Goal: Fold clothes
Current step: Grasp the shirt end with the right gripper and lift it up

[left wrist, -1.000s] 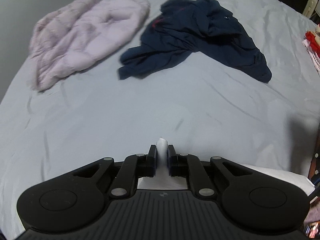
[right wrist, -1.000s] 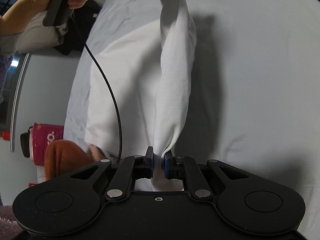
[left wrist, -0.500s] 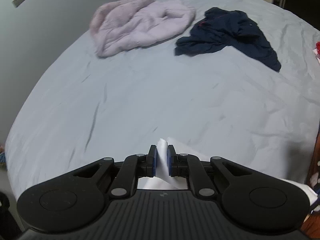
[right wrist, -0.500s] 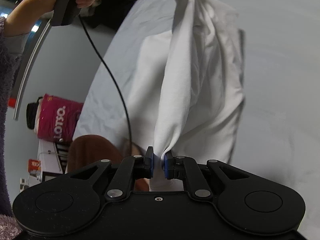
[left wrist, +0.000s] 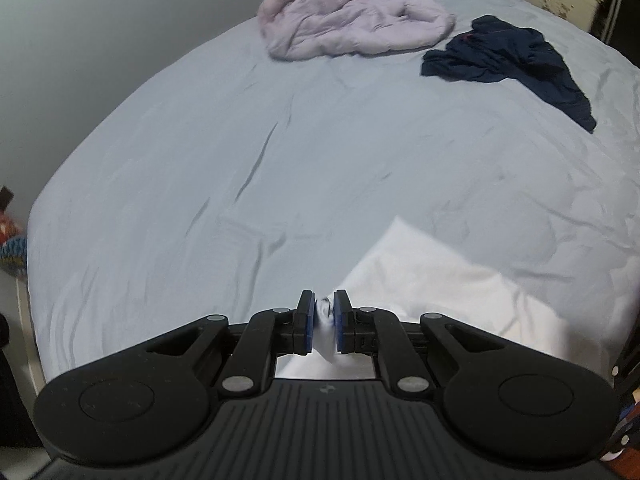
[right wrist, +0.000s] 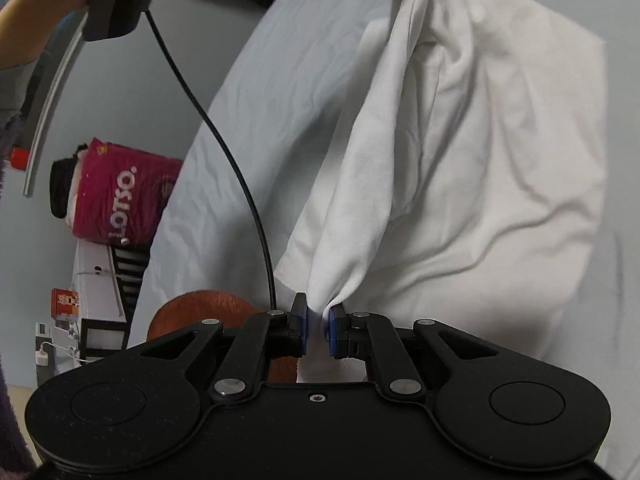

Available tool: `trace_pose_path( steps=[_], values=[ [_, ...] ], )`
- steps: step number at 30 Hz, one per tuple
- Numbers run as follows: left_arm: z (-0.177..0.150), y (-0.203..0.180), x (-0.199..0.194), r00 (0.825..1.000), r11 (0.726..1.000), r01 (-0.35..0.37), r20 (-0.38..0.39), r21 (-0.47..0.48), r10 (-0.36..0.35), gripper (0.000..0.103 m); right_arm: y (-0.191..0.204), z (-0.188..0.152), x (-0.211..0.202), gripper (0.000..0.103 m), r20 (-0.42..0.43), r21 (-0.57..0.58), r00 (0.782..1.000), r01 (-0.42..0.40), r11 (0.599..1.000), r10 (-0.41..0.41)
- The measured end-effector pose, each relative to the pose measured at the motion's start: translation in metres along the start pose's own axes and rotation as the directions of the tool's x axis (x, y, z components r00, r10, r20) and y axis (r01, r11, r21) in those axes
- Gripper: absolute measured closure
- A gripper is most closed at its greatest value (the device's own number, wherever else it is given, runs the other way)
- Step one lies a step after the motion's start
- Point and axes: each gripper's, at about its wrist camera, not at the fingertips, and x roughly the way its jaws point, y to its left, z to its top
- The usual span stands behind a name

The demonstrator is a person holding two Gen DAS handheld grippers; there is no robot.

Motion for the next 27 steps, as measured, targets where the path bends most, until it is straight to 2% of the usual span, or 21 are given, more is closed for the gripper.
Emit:
trace_pose_path(
  steps=[10, 20, 27],
  values=[
    [-0.044, 0.036, 0.003, 1.000, 0.997, 0.023, 0.020, -0.068, -0.021, 0.097, 0.014, 0.024, 0.047, 0.094, -0.078, -0.006, 0.996, -0.050, 0.999, 0.050],
    [-0.090, 0.056, 0.022, 1.000, 0.988, 0.016, -0.019, -0.155, -0.020, 0.097, 0.020, 0.041, 0.093, 0.094, -0.113, -0.004, 0.994, -0.014, 1.000, 0.013],
    [-0.113, 0.069, 0.011, 0.999, 0.973, -0.017, -0.033, -0.230, 0.009, 0.097, 0.015, 0.040, 0.107, 0.084, -0.131, 0.035, 0.991, 0.000, 0.999, 0.004]
  ],
)
